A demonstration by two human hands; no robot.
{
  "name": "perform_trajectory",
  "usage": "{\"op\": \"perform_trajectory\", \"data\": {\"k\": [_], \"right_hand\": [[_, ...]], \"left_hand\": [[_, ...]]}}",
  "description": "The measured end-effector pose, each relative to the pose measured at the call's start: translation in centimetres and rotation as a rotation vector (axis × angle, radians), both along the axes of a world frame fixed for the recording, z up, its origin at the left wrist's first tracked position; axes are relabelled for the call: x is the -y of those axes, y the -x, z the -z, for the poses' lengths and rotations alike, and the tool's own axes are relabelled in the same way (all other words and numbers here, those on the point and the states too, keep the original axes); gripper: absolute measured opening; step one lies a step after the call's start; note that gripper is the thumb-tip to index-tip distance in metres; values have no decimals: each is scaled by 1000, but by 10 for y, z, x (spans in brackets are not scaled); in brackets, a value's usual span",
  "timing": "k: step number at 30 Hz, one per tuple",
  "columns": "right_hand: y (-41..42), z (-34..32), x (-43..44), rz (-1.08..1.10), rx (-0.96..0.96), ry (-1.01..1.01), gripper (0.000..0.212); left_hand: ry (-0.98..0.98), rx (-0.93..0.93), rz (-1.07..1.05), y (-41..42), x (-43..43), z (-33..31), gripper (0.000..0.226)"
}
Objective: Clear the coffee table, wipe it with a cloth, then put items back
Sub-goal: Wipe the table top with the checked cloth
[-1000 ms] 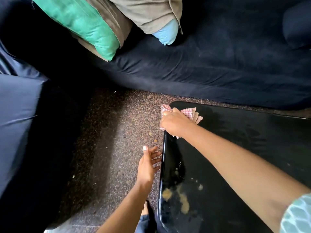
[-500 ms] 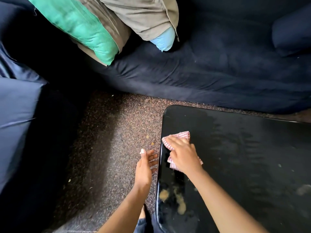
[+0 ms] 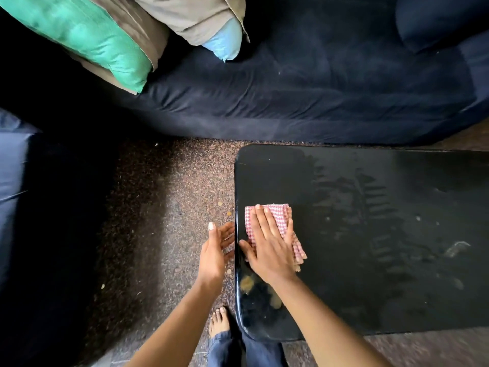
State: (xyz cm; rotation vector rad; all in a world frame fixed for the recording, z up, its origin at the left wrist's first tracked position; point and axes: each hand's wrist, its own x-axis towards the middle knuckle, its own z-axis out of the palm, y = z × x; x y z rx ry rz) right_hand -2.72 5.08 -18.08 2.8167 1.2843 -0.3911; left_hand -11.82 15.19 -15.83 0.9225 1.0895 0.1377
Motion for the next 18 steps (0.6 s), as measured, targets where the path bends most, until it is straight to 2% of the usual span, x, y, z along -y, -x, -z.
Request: {"op": "perform_trajectory", "data": {"k": [6,9,13,18], "right_hand": [[-40,-6,42,-143,84,31,54],[-41,-8,40,-136,96,48,60],[-21,2,13,19,29,-16,67],[-18,7,11,-14,25,-21,70]], "left_hand": [[-12,13,18,1,4,2,64],[-29,9,11,2,5,5,64],[-29,4,-17,1,6,6,59],[-44,9,-14,3,8,11,60]]}}
